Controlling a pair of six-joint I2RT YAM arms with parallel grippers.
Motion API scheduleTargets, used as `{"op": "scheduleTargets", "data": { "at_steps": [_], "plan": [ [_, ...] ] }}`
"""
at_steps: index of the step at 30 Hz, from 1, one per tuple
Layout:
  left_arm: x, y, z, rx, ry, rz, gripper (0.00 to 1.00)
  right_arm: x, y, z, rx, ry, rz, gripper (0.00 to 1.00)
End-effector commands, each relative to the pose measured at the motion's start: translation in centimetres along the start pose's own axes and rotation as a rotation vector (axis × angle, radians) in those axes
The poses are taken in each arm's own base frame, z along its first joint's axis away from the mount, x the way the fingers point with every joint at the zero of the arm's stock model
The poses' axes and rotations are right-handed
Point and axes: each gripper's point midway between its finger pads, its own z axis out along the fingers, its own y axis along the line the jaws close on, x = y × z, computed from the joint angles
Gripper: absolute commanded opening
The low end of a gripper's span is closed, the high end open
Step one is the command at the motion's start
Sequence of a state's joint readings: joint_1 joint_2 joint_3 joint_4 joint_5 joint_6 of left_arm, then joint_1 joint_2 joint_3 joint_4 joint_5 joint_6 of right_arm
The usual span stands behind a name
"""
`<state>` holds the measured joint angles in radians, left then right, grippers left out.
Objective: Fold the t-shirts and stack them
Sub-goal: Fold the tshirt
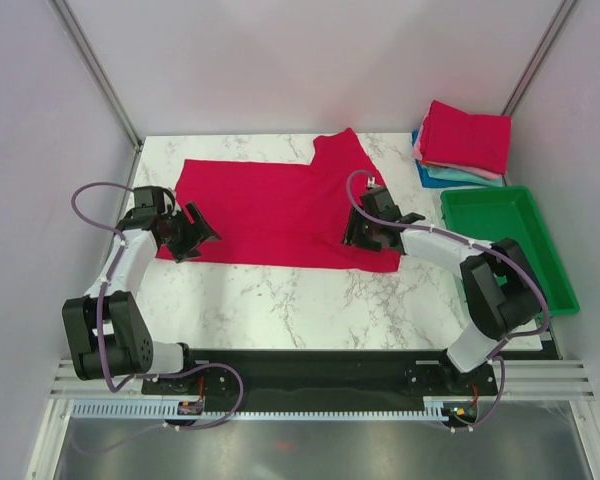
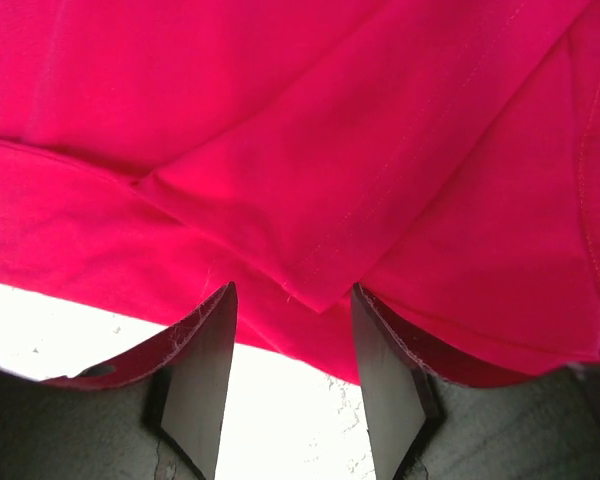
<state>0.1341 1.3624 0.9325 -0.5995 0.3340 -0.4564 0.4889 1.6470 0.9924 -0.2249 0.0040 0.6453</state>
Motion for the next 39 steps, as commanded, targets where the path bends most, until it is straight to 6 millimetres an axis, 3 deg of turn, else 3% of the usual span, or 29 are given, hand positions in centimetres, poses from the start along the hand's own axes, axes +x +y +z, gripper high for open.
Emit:
{"op": "scheduleTargets", "data": {
  "at_steps": [1,15,18,23,29,35,36,38,39],
  "plan": [
    [-0.8,-1.5,-0.7,0.069,-0.036,0.068,0.76,-0.4,-0.4,0.8,0.029,-0.019,0.018,0.57],
    [-0.7,-1.8,-0.8,0.084,-0.035,0.068,0.76,0.6,-1.0,2.6,0.048,0.001,0.013,0.5],
    [-0.7,-1.8,-0.8,0.084,-0.035,0.068,0.76,0.7,-1.0,3.0,0.046,0.004,0.013,0.46],
    [-0.7,-1.8,-0.8,0.084,-0.035,0.068,0.76,0.9,-1.3,3.4,0.057,0.006,0.011,0.27],
    [-0.7,-1.9,-0.9,0.087,-0.037,0.072,0.76,-0.4,-1.0,2.3,0.069,-0.021,0.002,0.06],
    [-0.9,-2.1,-1.1,0.095,-0.046,0.074,0.76,-3.7,0.5,1.0,0.089,-0.072,-0.032,0.04],
    [-0.8,-2.0,-1.1,0.093,-0.043,0.072,0.76,-5.3,1.4,0.8,0.076,-0.097,-0.038,0.04],
    [-0.8,-2.1,-1.2,0.096,-0.045,0.075,0.76,-5.8,1.5,1.5,0.099,-0.083,-0.055,0.04],
    [-0.8,-2.1,-1.2,0.096,-0.045,0.076,0.76,-7.1,2.3,2.0,0.098,-0.096,-0.069,0.04]
  ]
}}
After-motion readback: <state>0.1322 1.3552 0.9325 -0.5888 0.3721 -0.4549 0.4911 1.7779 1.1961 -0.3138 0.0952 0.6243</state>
